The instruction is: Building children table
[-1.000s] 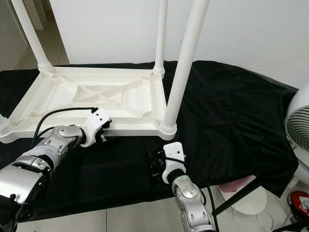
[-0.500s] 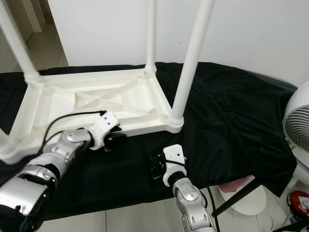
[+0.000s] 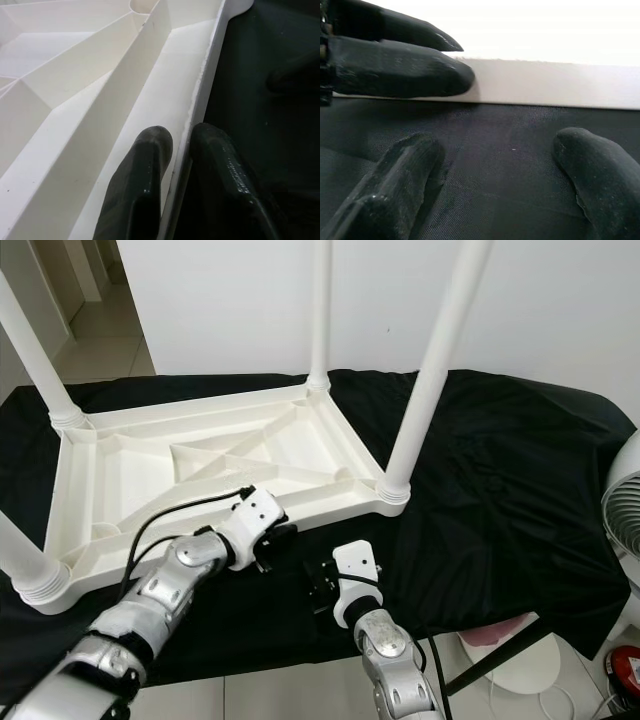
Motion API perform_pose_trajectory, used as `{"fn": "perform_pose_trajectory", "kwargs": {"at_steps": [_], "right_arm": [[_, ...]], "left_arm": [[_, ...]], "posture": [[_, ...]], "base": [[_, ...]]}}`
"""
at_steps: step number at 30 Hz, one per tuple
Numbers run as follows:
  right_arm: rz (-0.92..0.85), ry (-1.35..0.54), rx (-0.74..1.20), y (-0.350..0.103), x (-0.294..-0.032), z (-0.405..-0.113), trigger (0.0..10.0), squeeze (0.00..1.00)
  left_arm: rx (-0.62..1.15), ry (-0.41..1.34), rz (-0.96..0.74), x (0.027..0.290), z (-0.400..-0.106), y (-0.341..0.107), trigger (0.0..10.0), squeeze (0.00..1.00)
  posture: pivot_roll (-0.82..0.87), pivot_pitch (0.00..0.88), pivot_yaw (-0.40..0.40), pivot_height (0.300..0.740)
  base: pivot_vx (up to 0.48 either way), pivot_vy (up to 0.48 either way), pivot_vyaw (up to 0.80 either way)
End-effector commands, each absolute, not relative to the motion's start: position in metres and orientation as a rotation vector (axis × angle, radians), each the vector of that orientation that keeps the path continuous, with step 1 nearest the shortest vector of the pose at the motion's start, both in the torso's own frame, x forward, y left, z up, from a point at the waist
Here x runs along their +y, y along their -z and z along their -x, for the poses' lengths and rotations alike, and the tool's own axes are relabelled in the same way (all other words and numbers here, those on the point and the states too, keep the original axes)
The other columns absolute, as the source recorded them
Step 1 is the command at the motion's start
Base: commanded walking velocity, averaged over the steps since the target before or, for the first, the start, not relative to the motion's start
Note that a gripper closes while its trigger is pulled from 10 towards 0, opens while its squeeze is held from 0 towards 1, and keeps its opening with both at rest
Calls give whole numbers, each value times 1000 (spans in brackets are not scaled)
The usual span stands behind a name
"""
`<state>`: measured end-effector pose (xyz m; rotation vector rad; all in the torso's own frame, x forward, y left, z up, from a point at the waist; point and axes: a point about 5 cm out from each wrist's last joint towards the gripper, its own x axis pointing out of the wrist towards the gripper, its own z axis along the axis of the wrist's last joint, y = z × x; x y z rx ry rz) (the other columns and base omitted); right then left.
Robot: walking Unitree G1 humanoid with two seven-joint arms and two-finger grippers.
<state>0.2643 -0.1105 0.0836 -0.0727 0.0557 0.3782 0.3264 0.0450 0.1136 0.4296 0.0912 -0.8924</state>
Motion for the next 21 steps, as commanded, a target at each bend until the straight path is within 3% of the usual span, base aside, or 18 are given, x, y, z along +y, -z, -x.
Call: {"fn": "perform_pose_trajectory", "kwargs": {"at_steps": [1, 8, 9, 10, 11, 16, 17, 18, 21], "right_arm": [[76, -378, 60, -83, -110, -265, 10000, 0], [76, -371, 57, -84, -111, -265, 10000, 0], [76, -370, 57, -84, -111, -265, 10000, 0], [76, -370, 57, -84, -111, -265, 10000, 0], [75, -369, 58, -84, -111, -265, 10000, 0], [74, -368, 58, -84, -111, -265, 10000, 0], [72, -364, 57, -84, -111, -266, 10000, 0], [70, -360, 57, -84, -111, -266, 10000, 0], [68, -358, 56, -85, -111, -266, 10000, 0]], "left_arm": [[151, 946, -458, 33, -316, -98, 10000, 0], [142, 903, -401, 36, -318, -104, 10000, 0], [147, 886, -380, 38, -318, -106, 10000, 776], [147, 886, -380, 38, -318, -106, 10000, 776], [144, 879, -354, 40, -317, -108, 10000, 1000], [123, 865, -327, 44, -315, -114, 10000, 1000], [88, 890, -317, 46, -312, -121, 10000, 306], [63, 909, -299, 50, -310, -127, 10000, 0], [42, 930, -288, 53, -308, -132, 10000, 0]], "posture": [[6, 52, -21, 740], [10, 63, -21, 740], [13, 70, -23, 740], [13, 70, -23, 740], [13, 70, -23, 740], [17, 75, -24, 740], [20, 77, -27, 740], [20, 78, -28, 740], [20, 78, -29, 740]], "base": [[0, 0, 0], [0, 0, 0], [0, 0, 0], [0, 0, 0], [0, 0, 0], [0, 0, 0], [0, 0, 0], [0, 0, 0], [0, 0, 0]]}}
